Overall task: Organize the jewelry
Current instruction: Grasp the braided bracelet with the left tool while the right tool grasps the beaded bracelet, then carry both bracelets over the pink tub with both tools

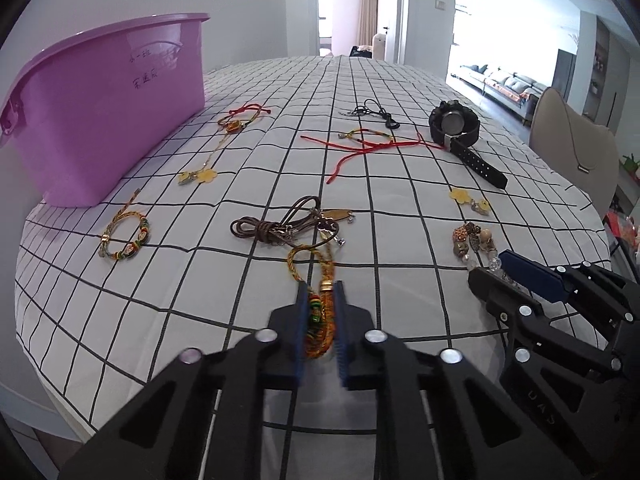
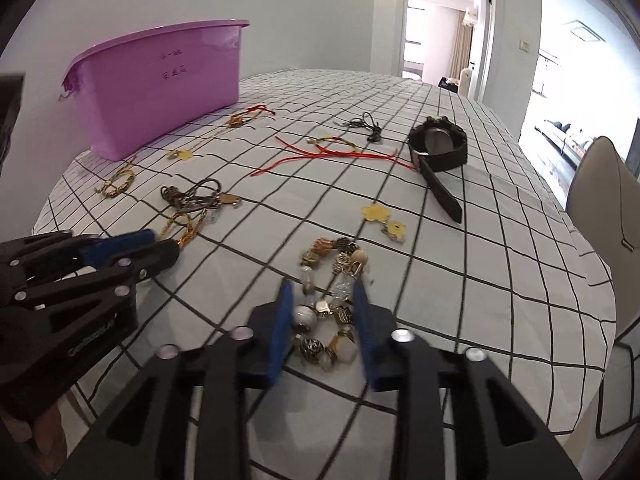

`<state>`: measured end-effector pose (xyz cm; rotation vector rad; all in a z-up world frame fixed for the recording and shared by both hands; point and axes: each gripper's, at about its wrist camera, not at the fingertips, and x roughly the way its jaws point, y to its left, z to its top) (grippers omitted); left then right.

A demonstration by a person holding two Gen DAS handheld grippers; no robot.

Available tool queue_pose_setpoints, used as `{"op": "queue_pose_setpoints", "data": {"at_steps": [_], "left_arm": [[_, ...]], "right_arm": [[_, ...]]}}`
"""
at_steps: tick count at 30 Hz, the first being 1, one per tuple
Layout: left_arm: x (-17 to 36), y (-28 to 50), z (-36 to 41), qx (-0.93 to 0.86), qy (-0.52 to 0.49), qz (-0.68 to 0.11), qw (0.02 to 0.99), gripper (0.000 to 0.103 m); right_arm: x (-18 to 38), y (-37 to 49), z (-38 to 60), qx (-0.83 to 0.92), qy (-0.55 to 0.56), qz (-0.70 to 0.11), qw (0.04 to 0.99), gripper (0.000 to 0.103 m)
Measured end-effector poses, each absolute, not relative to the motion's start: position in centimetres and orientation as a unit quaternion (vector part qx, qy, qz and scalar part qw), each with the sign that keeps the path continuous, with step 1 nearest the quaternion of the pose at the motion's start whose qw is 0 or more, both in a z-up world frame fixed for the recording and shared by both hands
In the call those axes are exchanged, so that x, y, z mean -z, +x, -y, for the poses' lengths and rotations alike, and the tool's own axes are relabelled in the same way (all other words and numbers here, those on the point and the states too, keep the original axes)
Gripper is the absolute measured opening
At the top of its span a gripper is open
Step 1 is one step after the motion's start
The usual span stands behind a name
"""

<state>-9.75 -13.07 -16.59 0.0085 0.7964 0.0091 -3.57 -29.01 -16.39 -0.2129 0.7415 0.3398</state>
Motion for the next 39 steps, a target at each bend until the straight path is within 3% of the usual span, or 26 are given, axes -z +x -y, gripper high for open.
{"op": "queue_pose_setpoints", "data": {"at_steps": [2,6,8,24,39], "left_arm": [[16.6,-9.7,13.1,-0.001,0.005,-0.386,0.922,0.009],[16.5,-9.6,12.8,0.002,0.0,-0.389,0.921,0.008],[16.5,-9.6,12.5,0.0,-0.002,-0.39,0.921,0.008],[15.3,-9.9,11.3,-0.002,-0.018,-0.384,0.923,0.008],[10.1,-11.3,10.6,-0.002,-0.03,-0.362,0.932,0.008]], "right_arm": [[16.3,-3.5,29.0,-0.167,-0.097,-0.362,0.912,0.017],[16.2,-3.5,29.1,-0.164,-0.092,-0.357,0.915,0.016],[15.7,-3.6,29.2,-0.162,-0.088,-0.347,0.919,0.009],[14.0,-3.7,29.2,-0.171,-0.068,-0.336,0.924,0.009],[9.2,-4.5,28.1,-0.194,-0.055,-0.315,0.927,0.009]]}}
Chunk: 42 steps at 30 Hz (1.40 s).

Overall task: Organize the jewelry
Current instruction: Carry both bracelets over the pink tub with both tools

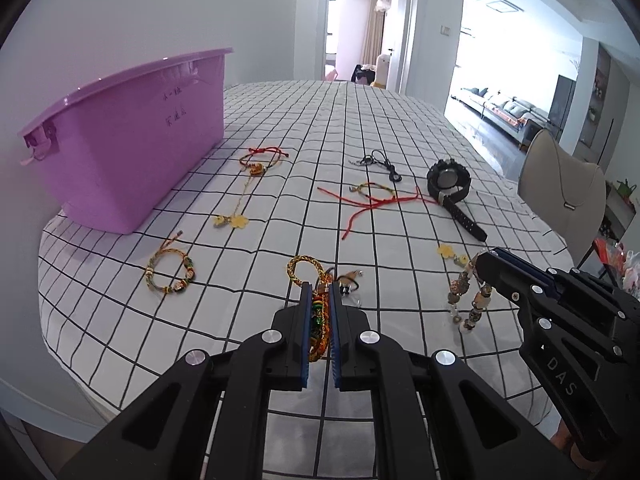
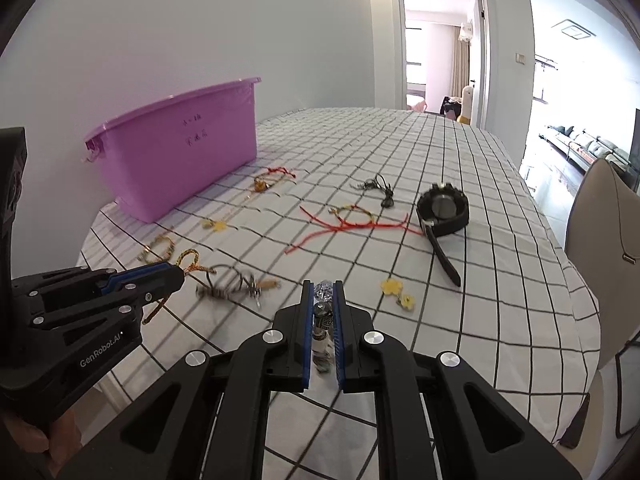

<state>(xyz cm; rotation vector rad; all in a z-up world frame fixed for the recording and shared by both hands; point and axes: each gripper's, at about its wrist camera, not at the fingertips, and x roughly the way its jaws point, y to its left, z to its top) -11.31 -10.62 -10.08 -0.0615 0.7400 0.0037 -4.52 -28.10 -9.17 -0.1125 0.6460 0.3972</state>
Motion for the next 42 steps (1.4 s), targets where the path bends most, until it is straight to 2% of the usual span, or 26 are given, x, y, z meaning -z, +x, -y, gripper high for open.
{"op": "queue_pose_setpoints", "data": {"at_steps": [24,33,42], "left_arm": [[-1.1,-12.6,6.1,-0.052,-0.06,-0.331,0.94,0.008],[-6.8,-11.0,0.1,-0.077,-0.062,-0.29,0.952,0.008],[-10.5,-5.6,-8.8,-0.068,-0.052,-0.267,0.96,0.008]], "right_arm": [[-1.9,-3.8,23.4,-0.264,-0.053,-0.282,0.921,0.009],[-7.5,-1.2,17.0,-0.295,-0.061,-0.247,0.921,0.009],[-11.4,4.2,7.5,-0.301,-0.059,-0.223,0.925,0.009]]}}
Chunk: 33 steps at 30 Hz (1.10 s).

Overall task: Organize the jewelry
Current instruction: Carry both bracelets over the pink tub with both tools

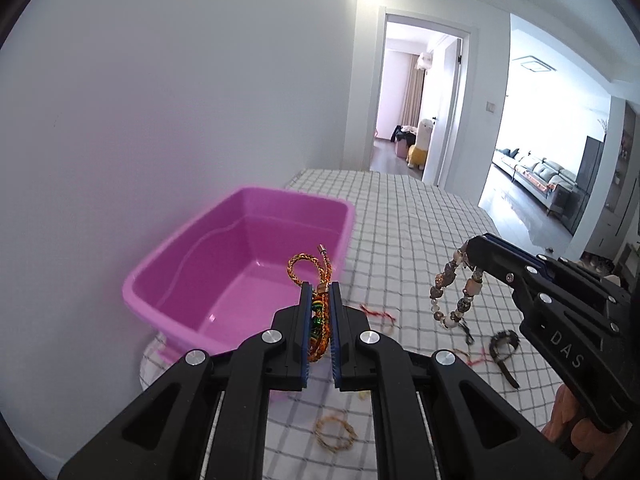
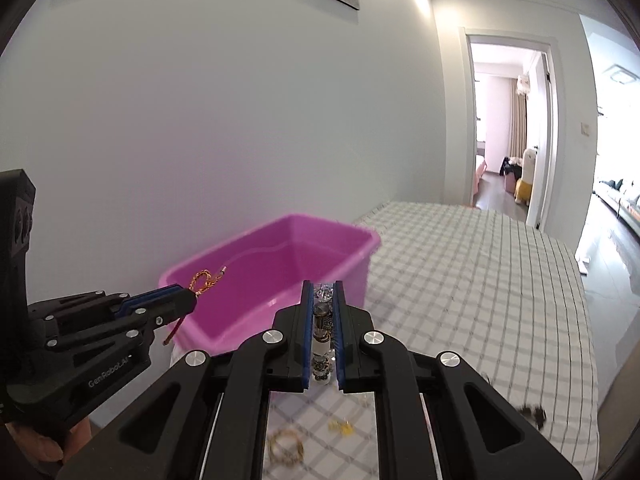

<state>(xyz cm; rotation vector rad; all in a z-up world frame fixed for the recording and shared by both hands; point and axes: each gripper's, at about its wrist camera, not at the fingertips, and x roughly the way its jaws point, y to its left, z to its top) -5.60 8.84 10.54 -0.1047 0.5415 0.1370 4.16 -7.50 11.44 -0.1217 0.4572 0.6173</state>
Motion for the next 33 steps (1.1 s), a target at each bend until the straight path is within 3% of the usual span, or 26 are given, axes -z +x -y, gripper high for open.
{"op": "queue_pose_setpoints", "data": {"at_steps": [17,33], "left_arm": [[-9.1,3.3,-20.6,-0.117,-0.069,-0.303,0.943,0.008],[-3.8,8.2,-24.5,-0.131,-0.128,-0.435,0.882,0.008]], "right_arm": [[-10.6,13.1,-5.4,-0.333,-0.071,-0.265,0.902,0.009],[-4.3,19.7,-9.7,-0.339,-0.076,-0.426,0.835,0.009]]}}
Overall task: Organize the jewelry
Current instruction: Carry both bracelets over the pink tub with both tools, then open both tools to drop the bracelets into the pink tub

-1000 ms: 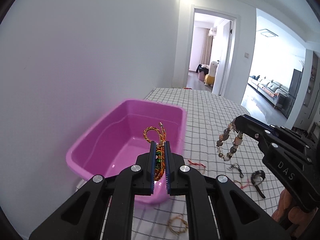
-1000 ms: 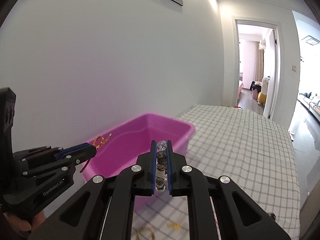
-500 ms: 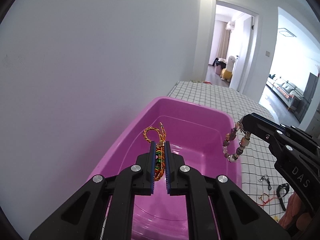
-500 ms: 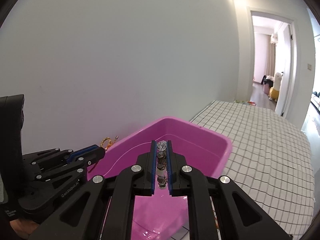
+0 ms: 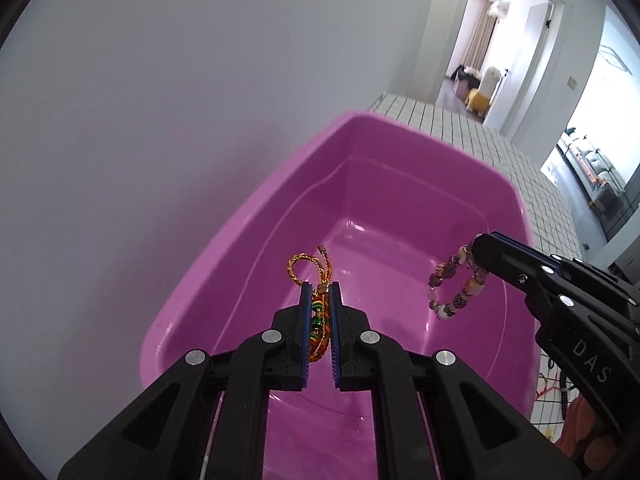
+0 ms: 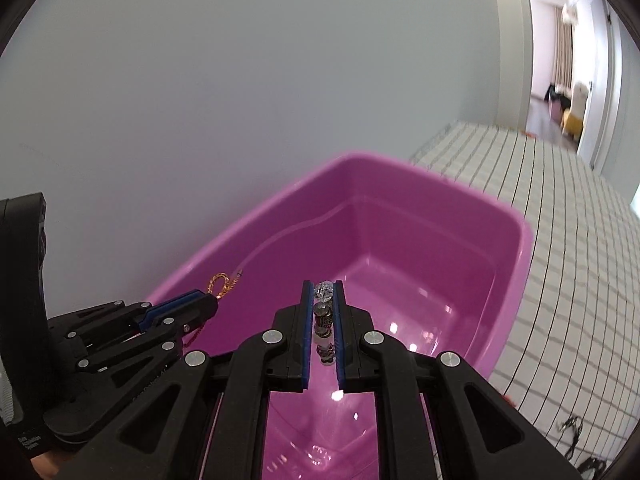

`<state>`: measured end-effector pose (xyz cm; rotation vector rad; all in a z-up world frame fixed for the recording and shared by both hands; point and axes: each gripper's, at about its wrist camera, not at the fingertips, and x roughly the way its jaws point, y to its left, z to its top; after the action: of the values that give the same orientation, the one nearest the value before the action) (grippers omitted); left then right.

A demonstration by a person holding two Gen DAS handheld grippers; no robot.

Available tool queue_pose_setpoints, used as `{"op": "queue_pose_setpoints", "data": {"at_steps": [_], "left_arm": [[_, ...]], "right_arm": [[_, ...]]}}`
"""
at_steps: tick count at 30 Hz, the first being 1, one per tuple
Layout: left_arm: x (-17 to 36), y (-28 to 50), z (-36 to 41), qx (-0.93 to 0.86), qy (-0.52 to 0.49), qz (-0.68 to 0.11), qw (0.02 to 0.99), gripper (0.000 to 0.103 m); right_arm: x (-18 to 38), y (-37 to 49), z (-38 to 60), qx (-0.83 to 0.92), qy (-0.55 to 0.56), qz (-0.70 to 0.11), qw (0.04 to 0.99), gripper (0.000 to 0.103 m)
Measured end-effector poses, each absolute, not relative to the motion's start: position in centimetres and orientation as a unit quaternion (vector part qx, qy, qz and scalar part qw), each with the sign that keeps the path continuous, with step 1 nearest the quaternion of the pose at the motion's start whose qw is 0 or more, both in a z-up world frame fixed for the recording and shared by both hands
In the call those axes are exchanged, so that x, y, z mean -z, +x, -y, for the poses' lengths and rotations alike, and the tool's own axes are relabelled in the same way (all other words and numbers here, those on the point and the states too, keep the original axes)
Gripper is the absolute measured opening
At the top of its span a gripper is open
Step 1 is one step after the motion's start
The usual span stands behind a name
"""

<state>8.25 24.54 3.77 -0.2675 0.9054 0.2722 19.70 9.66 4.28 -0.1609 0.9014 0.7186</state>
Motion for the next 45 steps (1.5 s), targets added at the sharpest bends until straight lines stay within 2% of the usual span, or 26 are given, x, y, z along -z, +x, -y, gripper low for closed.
{"op": "queue_pose_setpoints", "data": {"at_steps": [12,23,24,25,26,27,28,29,30,38,45], "left_arm": [[-1.1,10.3,-24.8,-0.13,-0.134,-0.499,0.846,0.009],[0.3,10.9,-25.1,-0.138,-0.126,-0.515,0.837,0.01],[0.3,11.0,-24.9,-0.14,-0.125,-0.514,0.837,0.015],[0.6,11.7,-24.7,-0.145,-0.125,-0.516,0.835,0.031],[0.6,11.6,-24.8,-0.148,-0.126,-0.516,0.835,0.042],[0.4,11.5,-24.7,-0.153,-0.126,-0.514,0.834,0.065],[-0.1,11.2,-24.8,-0.155,-0.128,-0.503,0.841,0.07],[-0.5,11.0,-24.7,-0.159,-0.123,-0.496,0.845,0.08],[-0.9,10.9,-24.5,-0.168,-0.114,-0.492,0.847,0.084],[-1.1,10.3,-24.6,-0.175,-0.111,-0.497,0.843,0.084],[-1.9,9.9,-24.5,-0.181,-0.102,-0.491,0.846,0.093]], "right_arm": [[0.2,22.9,-10.6,-0.299,-0.076,-0.52,0.797,0.009],[1.9,24.2,-10.8,-0.279,-0.087,-0.529,0.797,0.009],[1.8,24.2,-10.8,-0.28,-0.086,-0.527,0.798,0.012],[1.6,24.3,-10.7,-0.28,-0.085,-0.526,0.799,0.017],[1.5,24.2,-10.7,-0.281,-0.086,-0.524,0.8,0.021],[1.1,24.0,-10.8,-0.283,-0.089,-0.519,0.802,0.03],[0.8,23.7,-10.9,-0.285,-0.092,-0.514,0.804,0.038],[0.6,23.6,-10.9,-0.285,-0.096,-0.509,0.807,0.041],[0.4,23.4,-11.0,-0.284,-0.097,-0.504,0.81,0.044],[0.4,23.3,-10.4,-0.282,-0.093,-0.505,0.81,0.044],[-0.3,22.7,-9.9,-0.279,-0.091,-0.497,0.817,0.058]]}}
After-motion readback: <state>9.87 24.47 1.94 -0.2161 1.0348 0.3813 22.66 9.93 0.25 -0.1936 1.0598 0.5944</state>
